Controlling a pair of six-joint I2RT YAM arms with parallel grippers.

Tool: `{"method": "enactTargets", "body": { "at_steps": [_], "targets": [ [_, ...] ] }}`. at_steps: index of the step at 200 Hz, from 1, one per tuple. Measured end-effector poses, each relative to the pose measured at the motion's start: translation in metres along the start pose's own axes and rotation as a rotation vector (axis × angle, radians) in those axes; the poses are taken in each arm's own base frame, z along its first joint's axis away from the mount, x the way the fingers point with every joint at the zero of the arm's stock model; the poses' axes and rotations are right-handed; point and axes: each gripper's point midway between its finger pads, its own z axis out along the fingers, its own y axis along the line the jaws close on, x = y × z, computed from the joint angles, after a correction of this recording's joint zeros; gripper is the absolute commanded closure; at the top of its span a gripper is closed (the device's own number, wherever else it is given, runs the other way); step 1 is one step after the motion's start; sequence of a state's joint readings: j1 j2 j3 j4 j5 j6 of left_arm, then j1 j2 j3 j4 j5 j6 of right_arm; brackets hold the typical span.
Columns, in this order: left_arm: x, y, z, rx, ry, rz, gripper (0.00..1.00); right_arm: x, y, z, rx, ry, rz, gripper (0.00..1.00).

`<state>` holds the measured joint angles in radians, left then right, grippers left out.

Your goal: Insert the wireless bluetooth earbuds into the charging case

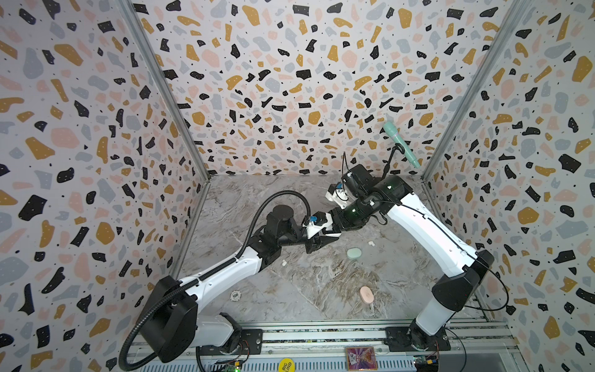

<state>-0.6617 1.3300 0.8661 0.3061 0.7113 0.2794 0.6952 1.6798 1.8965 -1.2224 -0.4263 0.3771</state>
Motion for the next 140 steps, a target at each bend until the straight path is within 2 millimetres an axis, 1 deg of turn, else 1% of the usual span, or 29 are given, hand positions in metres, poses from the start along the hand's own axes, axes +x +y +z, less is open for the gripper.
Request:
{"method": "enactTargets", "body": {
  "at_steps": [32,106,122,140],
  "targets": [
    [-0.0005,-0.0029,0.0005,0.013,-0.002,-0.01,0.65,0.0026,0.0005,-0.0011,-0.019,-0.001,0.006,0.41],
    [0.0009,-0.004,0.0011,0.018,0.02,0.005,0.63,0.0036,0.0004,-0.0013,-0.021,0.004,-0.002,0.42],
    [0.0014,-0.0045,0.0012,0.02,0.023,0.011,0.59,0.0042,0.0002,-0.0011,-0.021,0.007,-0.002,0.42],
    [0.0013,-0.0049,0.0016,0.022,0.029,0.017,0.59,0.005,0.0001,-0.0011,-0.02,0.01,-0.003,0.42]
  ]
}}
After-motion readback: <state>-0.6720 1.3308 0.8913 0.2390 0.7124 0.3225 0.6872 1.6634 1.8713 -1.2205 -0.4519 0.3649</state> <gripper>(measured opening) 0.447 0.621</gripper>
